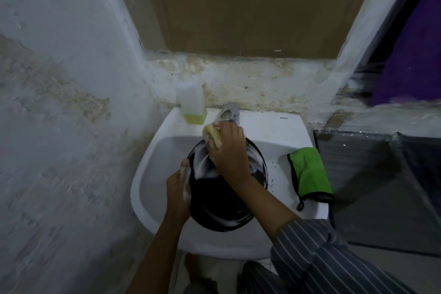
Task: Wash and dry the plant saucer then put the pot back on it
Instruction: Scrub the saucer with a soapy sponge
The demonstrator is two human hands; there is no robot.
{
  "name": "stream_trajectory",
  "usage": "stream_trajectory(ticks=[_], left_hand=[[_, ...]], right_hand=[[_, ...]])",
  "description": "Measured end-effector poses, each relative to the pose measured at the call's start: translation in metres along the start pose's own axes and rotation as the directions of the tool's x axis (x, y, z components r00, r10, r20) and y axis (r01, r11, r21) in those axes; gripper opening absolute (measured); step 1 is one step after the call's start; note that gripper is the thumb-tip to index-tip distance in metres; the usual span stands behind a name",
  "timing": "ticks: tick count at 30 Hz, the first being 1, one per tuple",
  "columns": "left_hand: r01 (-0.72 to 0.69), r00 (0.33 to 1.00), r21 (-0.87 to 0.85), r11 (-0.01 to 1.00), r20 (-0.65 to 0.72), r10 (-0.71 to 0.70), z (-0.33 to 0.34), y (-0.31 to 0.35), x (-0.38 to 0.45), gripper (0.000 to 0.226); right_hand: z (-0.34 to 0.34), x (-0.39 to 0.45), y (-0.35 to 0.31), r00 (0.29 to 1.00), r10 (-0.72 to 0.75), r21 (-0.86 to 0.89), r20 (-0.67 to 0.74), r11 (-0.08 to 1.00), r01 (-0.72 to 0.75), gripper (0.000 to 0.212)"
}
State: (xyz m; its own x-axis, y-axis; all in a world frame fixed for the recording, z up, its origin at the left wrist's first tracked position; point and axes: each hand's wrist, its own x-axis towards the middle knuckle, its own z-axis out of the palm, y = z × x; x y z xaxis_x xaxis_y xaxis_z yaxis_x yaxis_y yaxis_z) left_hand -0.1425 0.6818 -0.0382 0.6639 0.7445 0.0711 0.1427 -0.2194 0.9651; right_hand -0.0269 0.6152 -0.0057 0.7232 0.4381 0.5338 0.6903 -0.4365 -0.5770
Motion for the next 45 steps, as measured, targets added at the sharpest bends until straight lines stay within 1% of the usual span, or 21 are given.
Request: stream_trajectory(ticks=[2,5,10,12,13,14,17,19,21,24,26,28,30,33,35,37,38,40,42,43,45], left_hand=[[0.032,0.999,-0.046,0.998,-0.031,-0.033,-0.004,0.000,-0.003,0.032],[-0.019,0.992,-0.077,0.997,-0.124,0.010,-0.008,-0.003,-0.014,0.040],[0.141,0.967,-0.303,0.943,-0.162,-0.197,0.003,-0.002,-0.018,0.037],[0.153,0.955,-0.314,0.937,-0.197,-0.222,0.004,0.002,-0.013,0.036],[0.156,0.952,-0.325,0.933,-0.202,-0.229,0.003,0.003,-0.010,0.034],[0.160,0.955,-0.342,0.926,-0.183,-0.233,0.003,0.008,-0.006,0.035],[0.146,0.961,-0.357,0.923,-0.169,-0.217,0.005,0.018,0.003,0.044],[0.087,0.973,-0.351,0.932,-0.171,-0.156,0.009,0.024,0.004,0.037],[0.036,0.982,-0.309,0.950,-0.166,-0.092,0.016,0.031,0.002,0.029],[0.052,0.979,-0.315,0.948,-0.169,-0.110,0.017,0.036,0.001,0.035],[0.064,0.980,-0.359,0.931,-0.153,-0.126,0.015,0.038,0.001,0.041],[0.055,0.982,-0.363,0.930,-0.151,-0.117,0.016,0.038,-0.003,0.043],[0.054,0.982,-0.374,0.926,-0.149,-0.117,0.017,0.035,-0.005,0.043],[0.083,0.979,-0.322,0.943,-0.151,-0.138,0.015,0.033,0.002,0.044],[0.113,0.979,-0.276,0.955,-0.131,-0.154,0.012,0.033,0.005,0.041],[0.125,0.983,-0.246,0.961,-0.102,-0.154,0.009,0.034,0.005,0.044],[0.125,0.984,-0.228,0.966,-0.096,-0.150,0.008,0.036,0.004,0.049],[0.119,0.987,-0.214,0.970,-0.082,-0.139,0.009,0.038,0.001,0.051],[0.121,0.988,-0.221,0.968,-0.069,-0.140,0.013,0.040,-0.005,0.051],[0.123,0.987,-0.216,0.968,-0.071,-0.142,0.015,0.040,-0.007,0.053],[0.137,0.985,-0.187,0.973,-0.078,-0.154,0.016,0.039,-0.006,0.058]], right_hand=[[-0.002,-0.003,0.026,0.972,0.229,0.076,-0.047,0.971,-0.225,0.023],[-0.010,-0.019,0.068,0.735,0.676,0.260,0.053,0.701,-0.664,0.028],[-0.011,-0.064,0.078,0.473,0.880,0.447,0.033,0.411,-0.795,0.034],[-0.010,-0.085,0.071,0.376,0.925,0.498,0.057,0.300,-0.813,0.036],[-0.011,-0.094,0.064,0.394,0.919,0.508,0.028,0.326,-0.797,0.034],[-0.014,-0.099,0.057,0.463,0.886,0.512,-0.031,0.412,-0.754,0.030],[-0.023,-0.091,0.039,0.749,0.634,0.328,-0.191,0.761,-0.560,0.029],[-0.025,-0.083,0.021,0.905,0.397,0.166,-0.155,0.913,-0.372,0.025],[-0.022,-0.077,0.004,0.977,0.192,0.055,-0.097,0.981,-0.187,0.026],[-0.019,-0.060,0.007,0.994,0.062,-0.067,-0.086,0.995,-0.068,0.032],[-0.025,-0.043,0.027,0.972,0.197,-0.065,-0.127,0.976,-0.206,0.033],[-0.030,-0.025,0.045,0.890,0.431,0.029,-0.149,0.901,-0.432,0.030],[-0.029,-0.021,0.043,0.880,0.450,0.076,-0.150,0.893,-0.443,0.026],[-0.018,-0.042,0.007,0.993,0.082,0.011,-0.085,0.997,-0.081,0.024],[-0.010,-0.058,-0.009,0.976,-0.218,-0.059,-0.006,0.974,0.217,0.023],[-0.012,-0.050,-0.002,0.942,-0.333,-0.126,0.049,0.933,0.336,0.020],[-0.015,-0.039,0.005,0.957,-0.288,-0.155,0.039,0.944,0.291,0.018],[-0.022,-0.016,0.021,0.999,0.008,-0.139,-0.041,0.990,-0.014,0.018],[-0.029,0.002,0.032,0.950,0.293,-0.070,-0.105,0.951,-0.301,0.026],[-0.029,0.002,0.031,0.938,0.329,-0.063,-0.109,0.940,-0.337,0.028],[-0.023,-0.012,0.015,0.976,0.200,-0.093,-0.080,0.974,-0.208,0.026]])
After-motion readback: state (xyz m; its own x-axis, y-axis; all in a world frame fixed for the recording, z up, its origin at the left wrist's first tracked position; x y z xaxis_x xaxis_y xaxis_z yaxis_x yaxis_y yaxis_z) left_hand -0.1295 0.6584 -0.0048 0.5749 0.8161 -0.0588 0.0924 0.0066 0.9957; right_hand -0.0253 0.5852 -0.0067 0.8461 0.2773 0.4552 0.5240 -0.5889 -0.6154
